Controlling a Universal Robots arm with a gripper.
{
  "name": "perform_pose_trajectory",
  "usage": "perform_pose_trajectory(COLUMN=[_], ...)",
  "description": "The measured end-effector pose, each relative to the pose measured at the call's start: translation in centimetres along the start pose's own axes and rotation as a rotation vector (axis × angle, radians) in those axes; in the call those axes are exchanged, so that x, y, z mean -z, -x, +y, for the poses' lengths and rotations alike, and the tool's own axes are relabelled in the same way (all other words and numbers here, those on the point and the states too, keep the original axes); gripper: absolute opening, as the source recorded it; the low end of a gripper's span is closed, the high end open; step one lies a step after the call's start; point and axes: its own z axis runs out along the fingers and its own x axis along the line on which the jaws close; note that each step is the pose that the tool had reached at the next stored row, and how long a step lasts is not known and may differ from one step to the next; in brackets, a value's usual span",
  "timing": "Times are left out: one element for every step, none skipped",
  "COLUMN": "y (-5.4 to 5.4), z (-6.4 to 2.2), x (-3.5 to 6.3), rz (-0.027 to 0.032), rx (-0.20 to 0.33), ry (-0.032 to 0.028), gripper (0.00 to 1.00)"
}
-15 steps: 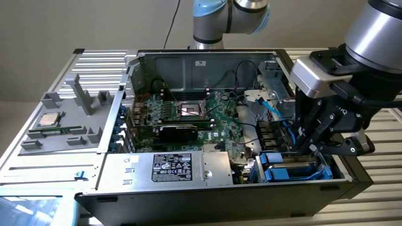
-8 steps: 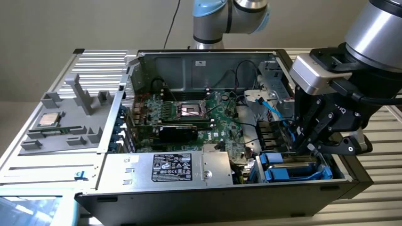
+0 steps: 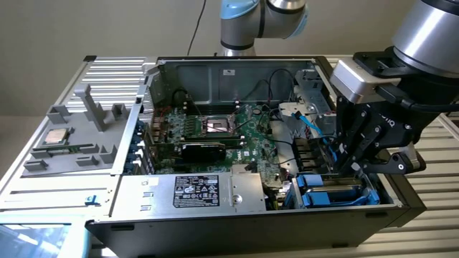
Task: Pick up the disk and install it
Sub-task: 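Insert the first disk wire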
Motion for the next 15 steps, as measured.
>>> perform_pose_trajectory(y=[0.08, 0.14, 0.19, 0.23, 0.27, 0.3, 0.34, 0.37, 0.37, 0.37, 0.42, 0.5, 0.56, 0.6, 0.65], z=[-0.05, -0.09, -0.14, -0.19, -0.24, -0.29, -0.34, -0.36, -0.36, -0.36, -0.37, -0.38, -0.4, -0.41, -0.42], x=[0.0, 0.0, 0.01, 0.02, 0.02, 0.02, 0.03, 0.02, 0.02, 0.02, 0.03, 0.05, 0.04, 0.04, 0.04], rz=[0.0007, 0.0016, 0.0032, 0.0052, 0.0073, 0.0089, 0.0096, 0.0096, 0.0096, 0.0097, 0.0102, 0.0114, 0.0115, 0.0119, 0.0129], rx=[0.0, 0.0, -0.001, -0.001, -0.001, -0.002, -0.002, -0.002, -0.002, -0.002, -0.002, -0.003, -0.005, -0.007, -0.008], ry=[0.0009, 0.002, 0.0031, 0.0042, 0.0051, 0.0061, 0.0073, 0.0089, 0.0088, 0.0089, 0.009, 0.0092, 0.0093, 0.0095, 0.0097], gripper=[0.17, 0.17, 0.17, 0.17, 0.17, 0.17, 0.17, 0.17, 0.17, 0.17, 0.17, 0.17, 0.17, 0.17, 0.17])
